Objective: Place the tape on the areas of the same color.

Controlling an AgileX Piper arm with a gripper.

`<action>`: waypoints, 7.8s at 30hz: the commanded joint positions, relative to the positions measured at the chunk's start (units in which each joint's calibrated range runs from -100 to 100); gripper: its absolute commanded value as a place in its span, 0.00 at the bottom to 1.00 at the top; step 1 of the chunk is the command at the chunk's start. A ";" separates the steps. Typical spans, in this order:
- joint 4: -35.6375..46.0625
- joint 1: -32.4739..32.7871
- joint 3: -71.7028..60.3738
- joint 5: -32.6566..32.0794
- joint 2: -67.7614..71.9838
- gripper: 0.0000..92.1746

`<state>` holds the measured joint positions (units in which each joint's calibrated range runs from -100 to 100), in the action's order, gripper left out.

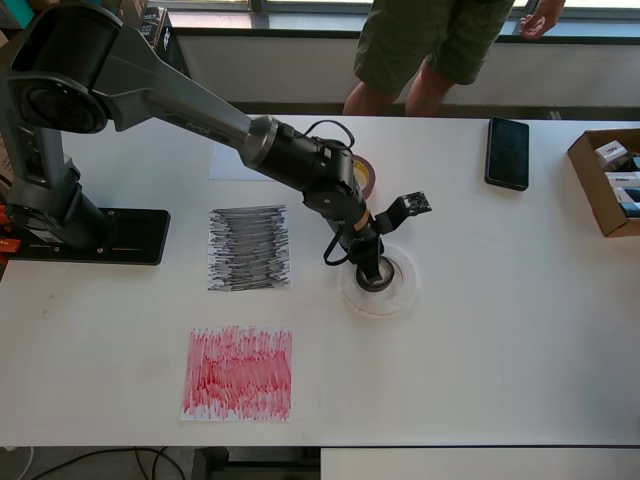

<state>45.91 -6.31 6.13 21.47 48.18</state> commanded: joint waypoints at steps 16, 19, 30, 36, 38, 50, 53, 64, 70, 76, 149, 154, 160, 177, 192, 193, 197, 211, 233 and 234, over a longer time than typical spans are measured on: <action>7.84 0.41 -0.08 -0.19 -3.84 0.06; 10.22 1.19 0.28 -0.76 -5.24 0.06; 10.98 2.62 0.19 -2.40 -6.18 0.06; 18.96 3.40 -0.45 -2.40 -7.58 0.06; 20.06 3.48 0.19 -2.32 -8.80 0.06; 19.38 5.46 13.46 -0.76 -19.09 0.06; 19.04 6.80 16.27 -0.76 -22.08 0.06; 7.59 8.14 29.99 1.53 -31.62 0.06; 2.41 8.22 36.08 3.00 -35.74 0.06; -0.73 8.22 39.17 3.49 -36.58 0.06; -22.20 6.88 64.16 12.50 -53.79 0.10; -22.20 6.72 64.34 12.42 -53.70 0.10; -22.11 6.72 64.43 12.34 -53.70 0.10; -17.78 6.17 63.07 12.17 -50.15 0.10; -17.78 6.25 63.07 12.01 -50.15 0.43; -17.78 6.25 63.07 12.01 -50.15 0.45; -17.78 6.17 63.07 12.01 -50.15 0.48; 1.82 6.88 49.53 7.51 -50.33 0.49; 9.71 10.59 38.72 4.31 -49.02 0.49; 9.71 11.22 38.63 4.15 -48.46 0.49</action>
<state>55.53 2.69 44.94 25.43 -1.08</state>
